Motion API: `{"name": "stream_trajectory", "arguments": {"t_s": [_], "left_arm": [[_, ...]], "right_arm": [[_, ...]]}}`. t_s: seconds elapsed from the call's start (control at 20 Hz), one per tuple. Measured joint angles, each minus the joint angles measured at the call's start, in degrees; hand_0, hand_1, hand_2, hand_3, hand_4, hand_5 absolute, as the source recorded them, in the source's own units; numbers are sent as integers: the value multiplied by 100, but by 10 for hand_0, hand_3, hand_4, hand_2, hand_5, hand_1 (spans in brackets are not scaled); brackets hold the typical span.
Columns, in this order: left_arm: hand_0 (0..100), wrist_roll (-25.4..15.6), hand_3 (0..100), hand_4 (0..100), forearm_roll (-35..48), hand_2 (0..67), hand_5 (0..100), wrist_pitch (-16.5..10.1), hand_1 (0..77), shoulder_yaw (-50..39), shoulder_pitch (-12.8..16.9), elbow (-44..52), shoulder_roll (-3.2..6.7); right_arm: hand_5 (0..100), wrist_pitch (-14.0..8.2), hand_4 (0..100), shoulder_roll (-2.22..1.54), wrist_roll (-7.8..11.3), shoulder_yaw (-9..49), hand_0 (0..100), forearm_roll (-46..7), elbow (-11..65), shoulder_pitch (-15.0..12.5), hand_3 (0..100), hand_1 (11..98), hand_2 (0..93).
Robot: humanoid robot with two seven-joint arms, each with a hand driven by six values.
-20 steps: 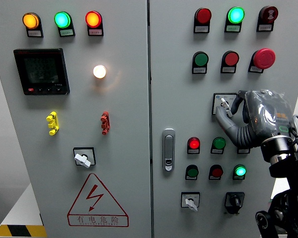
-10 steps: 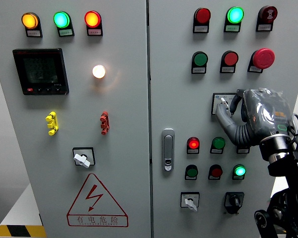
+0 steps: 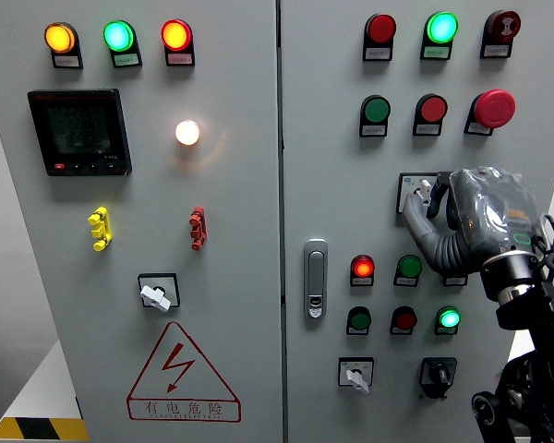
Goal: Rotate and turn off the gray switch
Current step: 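Twist the switch handle with the right hand to the off position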
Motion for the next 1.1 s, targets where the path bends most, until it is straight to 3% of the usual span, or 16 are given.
{"name": "stream_trajectory", "arguments": {"t_s": [0.3, 0.5, 0.6, 0.75, 0.8, 1.1], "left_arm": [[881, 0, 187, 81, 0, 132, 108, 0, 0, 0, 0, 0, 5], [881, 0, 187, 81, 0, 132, 108, 0, 0, 0, 0, 0, 6], [881, 0, 187, 81, 0, 132, 108, 0, 0, 0, 0, 0, 8], [882, 0, 187, 81, 0, 132, 108, 0, 0, 0, 0, 0, 7], [882, 0, 187, 81, 0, 132, 108, 0, 0, 0, 0, 0, 7], [882, 0, 187, 81, 0, 132, 108, 0, 0, 0, 0, 0, 5]], "right_arm": [[1000, -44, 1000, 14, 13, -8, 740, 0, 31, 0, 1000, 254, 678], [1000, -48, 1000, 19, 19, -2, 675, 0, 35, 0, 1000, 238, 663], [1000, -49, 1000, 20, 19, -2, 609, 0, 35, 0, 1000, 239, 660], [1000, -51, 1000, 19, 19, -2, 329, -6, 35, -7, 1000, 254, 629], [1000, -51, 1000, 19, 19, -2, 21, -7, 35, -7, 1000, 266, 629], [1000, -50, 1000, 14, 19, -9, 0, -16, 19, -8, 1000, 323, 610]]}}
